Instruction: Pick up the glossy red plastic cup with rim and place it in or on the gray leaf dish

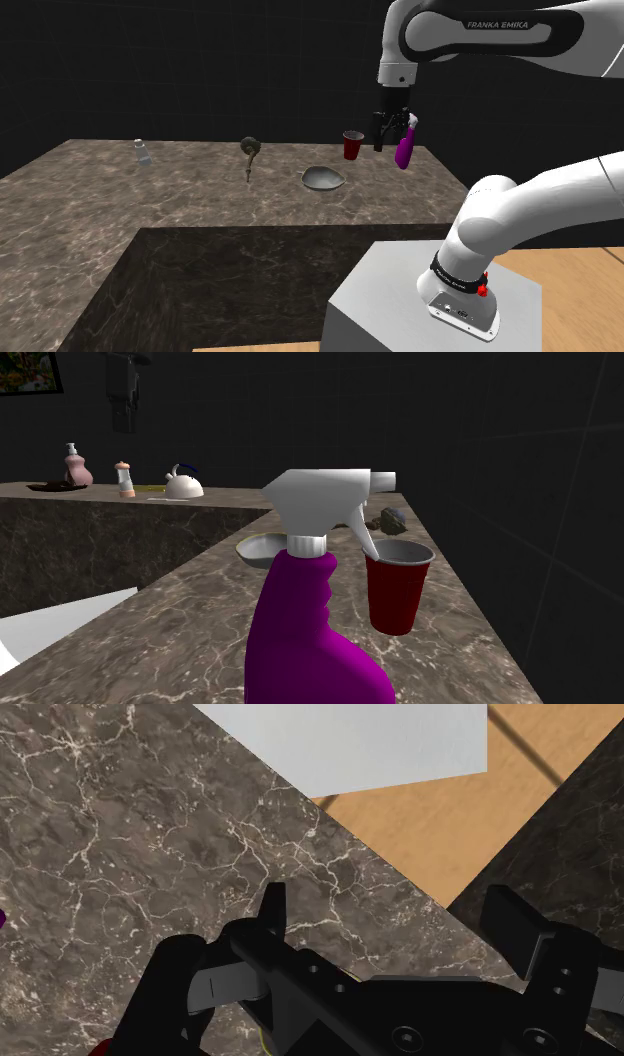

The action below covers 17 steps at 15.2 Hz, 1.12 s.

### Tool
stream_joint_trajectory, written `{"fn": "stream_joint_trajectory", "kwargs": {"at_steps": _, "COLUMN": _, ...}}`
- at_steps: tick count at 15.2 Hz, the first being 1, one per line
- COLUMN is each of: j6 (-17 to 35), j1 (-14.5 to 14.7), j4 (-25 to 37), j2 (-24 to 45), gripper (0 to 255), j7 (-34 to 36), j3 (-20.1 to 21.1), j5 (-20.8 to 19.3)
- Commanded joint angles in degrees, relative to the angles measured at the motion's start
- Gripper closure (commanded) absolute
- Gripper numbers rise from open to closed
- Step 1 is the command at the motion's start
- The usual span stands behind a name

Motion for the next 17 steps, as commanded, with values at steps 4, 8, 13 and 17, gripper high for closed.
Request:
{"fn": "stream_joint_trajectory", "kwargs": {"at_steps": 4, "j6": 3.01, "j1": -0.90, "j4": 1.12, "j2": 4.11, "gripper": 0, "j7": -4.05, "j3": -3.40, "j5": -2.14}}
{"fn": "stream_joint_trajectory", "kwargs": {"at_steps": 8, "j6": 6.88, "j1": -1.79, "j4": 3.65, "j2": 10.44, "gripper": 0, "j7": -9.38, "j3": -7.78, "j5": -4.16}}
{"fn": "stream_joint_trajectory", "kwargs": {"at_steps": 13, "j6": 11.16, "j1": -2.44, "j4": 8.48, "j2": 19.51, "gripper": 0, "j7": -16.14, "j3": -12.96, "j5": -5.02}}
{"fn": "stream_joint_trajectory", "kwargs": {"at_steps": 17, "j6": 13.87, "j1": -2.77, "j4": 13.65, "j2": 27.57, "gripper": 0, "j7": -21.82, "j3": -16.78, "j5": -4.16}}
